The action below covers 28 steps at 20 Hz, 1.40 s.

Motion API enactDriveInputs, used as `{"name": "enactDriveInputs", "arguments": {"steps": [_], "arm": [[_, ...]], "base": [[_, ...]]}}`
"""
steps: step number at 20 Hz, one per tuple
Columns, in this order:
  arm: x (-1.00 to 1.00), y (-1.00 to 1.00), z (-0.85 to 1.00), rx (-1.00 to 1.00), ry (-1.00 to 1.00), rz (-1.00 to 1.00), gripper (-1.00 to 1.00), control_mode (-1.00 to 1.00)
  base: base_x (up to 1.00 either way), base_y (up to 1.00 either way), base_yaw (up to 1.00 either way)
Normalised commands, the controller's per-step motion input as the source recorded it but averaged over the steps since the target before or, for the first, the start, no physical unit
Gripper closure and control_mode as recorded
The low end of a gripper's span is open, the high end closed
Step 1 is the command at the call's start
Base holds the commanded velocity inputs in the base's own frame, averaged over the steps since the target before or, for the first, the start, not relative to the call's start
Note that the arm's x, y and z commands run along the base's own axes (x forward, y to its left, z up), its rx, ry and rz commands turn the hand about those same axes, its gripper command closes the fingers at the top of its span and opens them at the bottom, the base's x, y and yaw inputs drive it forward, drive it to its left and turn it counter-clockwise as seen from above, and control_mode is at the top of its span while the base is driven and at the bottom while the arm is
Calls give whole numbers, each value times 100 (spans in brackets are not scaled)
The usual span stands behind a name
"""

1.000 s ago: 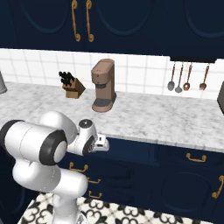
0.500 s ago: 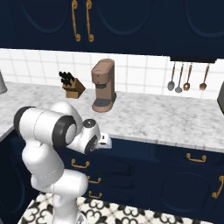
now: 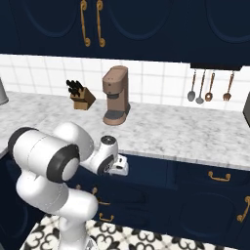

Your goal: Take a straw from the drawer in front and place it inside the glass cup on the dining counter.

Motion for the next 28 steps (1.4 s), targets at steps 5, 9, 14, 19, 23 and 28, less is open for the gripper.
{"name": "enactDriveInputs", "arguments": {"steps": [5,9,14,19,23,28], "arm": [[-84,-3,-46,1,42,-5,100,-100],[-97,0,-51,0,47,-3,100,-100],[-46,0,2,0,21,0,100,-100],[-13,0,94,4,-14,0,100,-100],[-17,0,95,4,-2,0,100,-100],[18,12,4,5,-13,-2,100,-100]], "base": [[0,0,0],[0,0,0],[0,0,0],[0,0,0],[0,0,0],[0,0,0]]}}
